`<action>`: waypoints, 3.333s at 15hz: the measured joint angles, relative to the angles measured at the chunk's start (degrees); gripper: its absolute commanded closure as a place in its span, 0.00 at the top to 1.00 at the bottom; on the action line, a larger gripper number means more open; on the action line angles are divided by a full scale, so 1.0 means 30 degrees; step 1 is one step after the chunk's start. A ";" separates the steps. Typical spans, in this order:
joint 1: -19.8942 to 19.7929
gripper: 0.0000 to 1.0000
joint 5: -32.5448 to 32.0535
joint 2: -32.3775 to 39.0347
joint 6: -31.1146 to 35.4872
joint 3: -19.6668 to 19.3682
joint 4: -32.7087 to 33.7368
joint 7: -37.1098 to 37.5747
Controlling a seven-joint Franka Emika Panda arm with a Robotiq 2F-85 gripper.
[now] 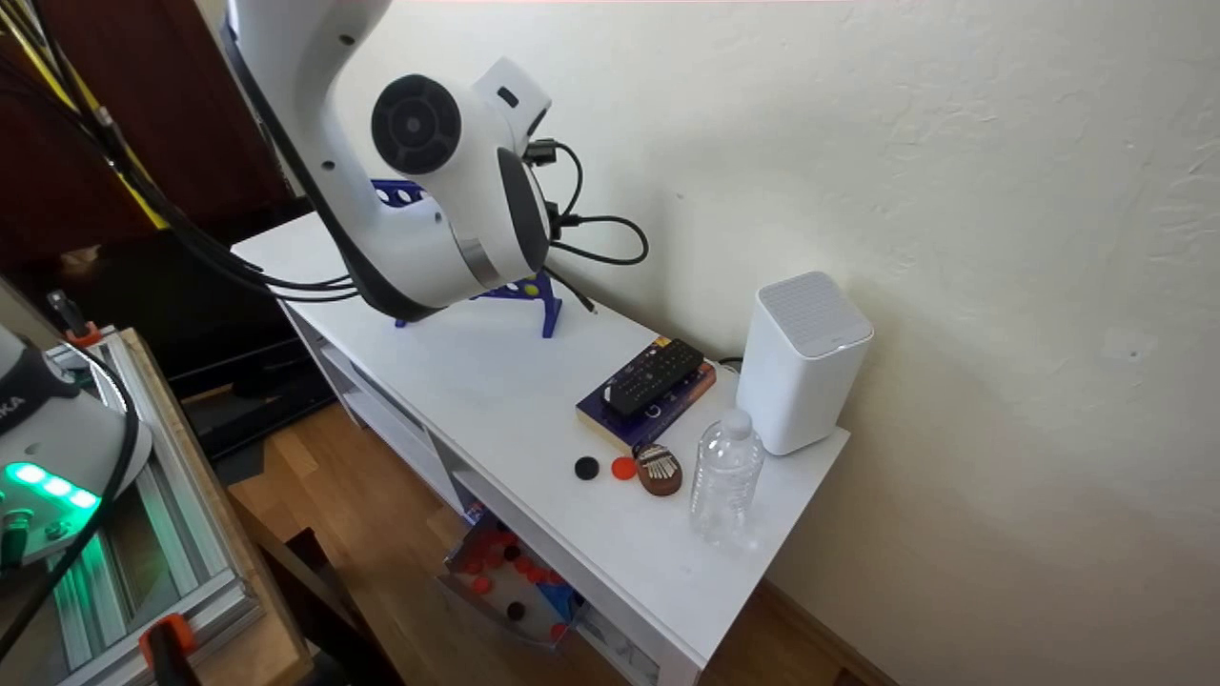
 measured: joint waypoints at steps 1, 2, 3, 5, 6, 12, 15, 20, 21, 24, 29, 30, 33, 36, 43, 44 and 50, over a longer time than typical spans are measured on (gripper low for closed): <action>0.0000 0.11 0.0000 0.0000 0.0000 0.0000 -0.0007 0.0000; 0.0000 0.11 -0.0001 0.0000 0.0000 -0.0001 -0.0014 0.0000; 0.0000 0.11 -0.0001 0.0000 0.0000 -0.0001 -0.0020 0.0000; 0.0000 0.11 -0.0001 0.0000 0.0000 -0.0001 -0.0028 0.0000; 0.0000 0.11 -0.0001 0.0000 0.0000 -0.0001 -0.0032 0.0000; 0.0000 0.11 -0.0001 0.0034 0.0000 -0.0026 -0.0038 0.0000; 0.0000 0.11 -0.0001 0.0040 0.0000 -0.0030 -0.0043 0.0000; 0.0000 0.11 -0.0004 0.0042 0.0000 -0.0030 -0.0048 0.0000; 0.0000 0.11 -0.0005 0.0048 0.0000 -0.0030 -0.0054 0.0000; -0.0127 0.11 -0.0011 0.0094 0.0000 0.0100 -0.0073 0.0000; -0.0600 0.11 -0.0014 0.0328 0.0000 0.0502 -0.0085 -0.0143; -0.0709 0.11 -0.0014 0.0390 0.0000 0.0581 -0.0086 -0.0220; -0.0934 0.11 -0.0018 0.0532 0.0001 0.0730 -0.0086 -0.0323; -0.1269 0.11 -0.0018 0.0636 0.0001 0.1106 -0.0086 -0.0486; -0.2297 0.11 -0.0089 0.1014 0.0013 0.2298 -0.0083 -0.0989; -0.2443 0.11 -0.0091 0.1071 0.0012 0.2448 -0.0083 -0.1025; -0.2982 0.11 -0.0096 0.1306 0.0012 0.2764 -0.0085 -0.1086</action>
